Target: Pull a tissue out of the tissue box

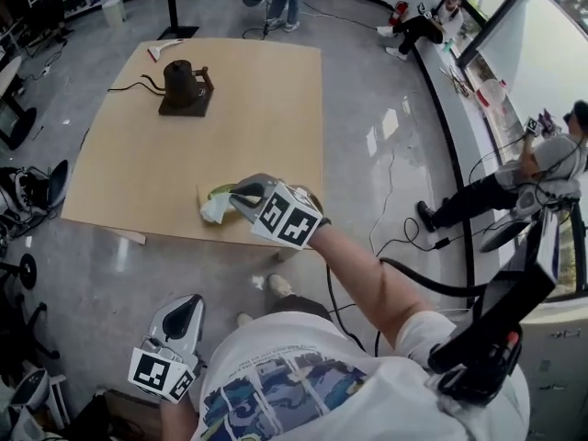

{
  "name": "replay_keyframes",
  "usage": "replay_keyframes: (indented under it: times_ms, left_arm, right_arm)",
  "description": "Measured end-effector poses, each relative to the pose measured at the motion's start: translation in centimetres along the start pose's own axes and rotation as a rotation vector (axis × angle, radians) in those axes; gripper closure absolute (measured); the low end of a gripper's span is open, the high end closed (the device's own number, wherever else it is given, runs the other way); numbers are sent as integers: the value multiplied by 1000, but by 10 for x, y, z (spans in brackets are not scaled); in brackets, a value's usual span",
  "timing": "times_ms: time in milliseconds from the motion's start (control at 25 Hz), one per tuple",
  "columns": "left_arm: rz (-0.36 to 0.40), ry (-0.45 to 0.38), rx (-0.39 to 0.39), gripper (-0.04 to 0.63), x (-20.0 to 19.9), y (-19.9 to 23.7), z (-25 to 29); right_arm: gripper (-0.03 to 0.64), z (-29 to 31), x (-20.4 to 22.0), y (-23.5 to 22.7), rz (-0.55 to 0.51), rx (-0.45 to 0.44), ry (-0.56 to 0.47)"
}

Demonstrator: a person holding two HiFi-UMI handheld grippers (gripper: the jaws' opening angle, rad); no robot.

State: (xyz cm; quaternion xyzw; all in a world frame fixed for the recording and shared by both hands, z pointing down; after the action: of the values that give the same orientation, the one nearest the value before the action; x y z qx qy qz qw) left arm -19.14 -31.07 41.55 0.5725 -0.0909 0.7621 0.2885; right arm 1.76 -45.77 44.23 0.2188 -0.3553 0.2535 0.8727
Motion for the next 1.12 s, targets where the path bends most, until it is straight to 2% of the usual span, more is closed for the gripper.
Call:
replay_keyframes:
  times_ms: [760, 1120]
  left_arm:
    - [26, 25, 131, 592, 23, -27, -19]
    - [25, 34, 174, 592, 24, -35, -19]
  right_arm:
    - [614, -83, -15, 77, 36, 77, -76]
    - [614, -111, -21, 93, 36, 90, -104]
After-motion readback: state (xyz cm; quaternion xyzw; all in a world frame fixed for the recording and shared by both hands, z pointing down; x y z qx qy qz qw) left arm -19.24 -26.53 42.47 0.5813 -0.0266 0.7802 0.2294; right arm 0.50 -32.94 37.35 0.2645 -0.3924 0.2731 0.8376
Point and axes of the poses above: the fingertips, and each gripper's own axes: z forward along the fingers, y to its left, x out of its underside, the point moved 6 cm from there along -z, backward along the fingers, and after that the axes turned 4 degrees about y, right-handed, at the moved point
